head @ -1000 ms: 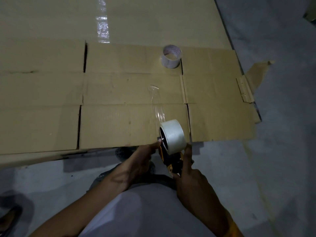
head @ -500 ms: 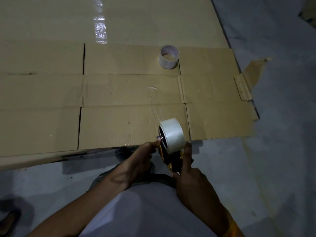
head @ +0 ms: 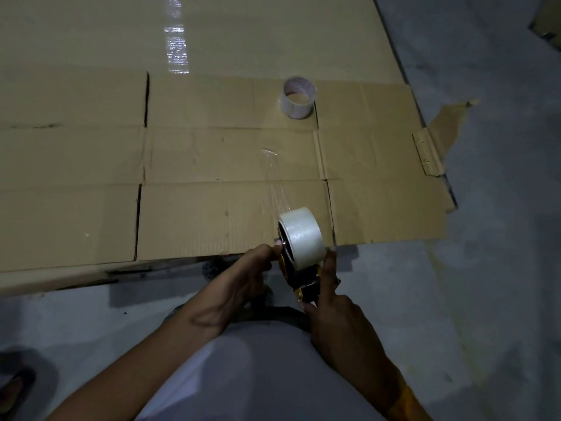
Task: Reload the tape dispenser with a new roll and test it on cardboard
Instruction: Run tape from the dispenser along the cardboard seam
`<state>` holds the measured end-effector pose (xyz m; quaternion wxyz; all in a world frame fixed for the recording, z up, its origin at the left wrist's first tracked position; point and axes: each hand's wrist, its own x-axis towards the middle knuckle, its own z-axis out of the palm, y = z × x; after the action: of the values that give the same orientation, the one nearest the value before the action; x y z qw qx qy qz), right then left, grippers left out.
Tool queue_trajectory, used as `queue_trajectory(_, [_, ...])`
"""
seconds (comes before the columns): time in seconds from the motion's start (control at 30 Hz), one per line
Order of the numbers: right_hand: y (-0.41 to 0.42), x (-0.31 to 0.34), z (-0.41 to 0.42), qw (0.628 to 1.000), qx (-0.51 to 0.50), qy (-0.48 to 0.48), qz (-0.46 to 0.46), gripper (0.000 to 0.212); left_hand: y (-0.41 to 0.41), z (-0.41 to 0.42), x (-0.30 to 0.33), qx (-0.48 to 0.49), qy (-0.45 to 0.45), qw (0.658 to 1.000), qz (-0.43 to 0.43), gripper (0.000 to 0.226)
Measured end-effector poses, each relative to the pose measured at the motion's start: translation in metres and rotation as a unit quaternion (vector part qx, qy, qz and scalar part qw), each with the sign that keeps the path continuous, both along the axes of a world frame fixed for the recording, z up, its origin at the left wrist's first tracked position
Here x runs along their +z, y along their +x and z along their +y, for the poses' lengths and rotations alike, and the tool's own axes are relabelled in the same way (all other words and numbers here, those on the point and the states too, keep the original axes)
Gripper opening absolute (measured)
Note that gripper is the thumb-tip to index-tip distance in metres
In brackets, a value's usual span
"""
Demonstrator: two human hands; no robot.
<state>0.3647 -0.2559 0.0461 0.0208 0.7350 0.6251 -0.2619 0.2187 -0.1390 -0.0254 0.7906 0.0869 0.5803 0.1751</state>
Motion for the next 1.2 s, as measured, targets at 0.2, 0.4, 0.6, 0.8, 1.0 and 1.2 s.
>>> queue_trajectory(0.2, [-0.007, 0.009, 0.014, 0.999, -0.020, -0.036, 0.002, 0.103, 0.003, 0.002, -0.001, -0.015, -0.007, 1.000, -0.002, 0.030])
queue_trajectory(0.4, [-0.003, -0.001, 0.007, 0.999, -0.025, 0.001, 0.023, 0.103, 0.001, 0.006, -0.017, -0.061, -0.032, 0.997, 0.038, 0.091])
queue_trajectory(0.6, [0.000, -0.007, 0.000, 1.000, -0.001, 0.013, -0.011, 0.100, 0.000, 0.003, 0.001, -0.056, -0.016, 0.998, 0.022, 0.045])
queue_trajectory(0.8, [0.000, -0.009, 0.001, 0.999, -0.021, 0.021, 0.021, 0.097, 0.002, -0.004, 0.000, -0.024, 0.026, 0.999, 0.013, 0.036])
queue_trajectory(1.0, [0.003, -0.010, 0.003, 0.999, -0.040, -0.013, 0.029, 0.100, 0.001, -0.007, 0.001, -0.023, 0.052, 0.998, 0.008, 0.037])
queue_trajectory(1.2, [0.000, -0.011, 0.002, 0.999, -0.031, -0.018, 0.019, 0.103, 0.006, -0.003, 0.010, -0.029, 0.043, 0.998, 0.029, 0.045])
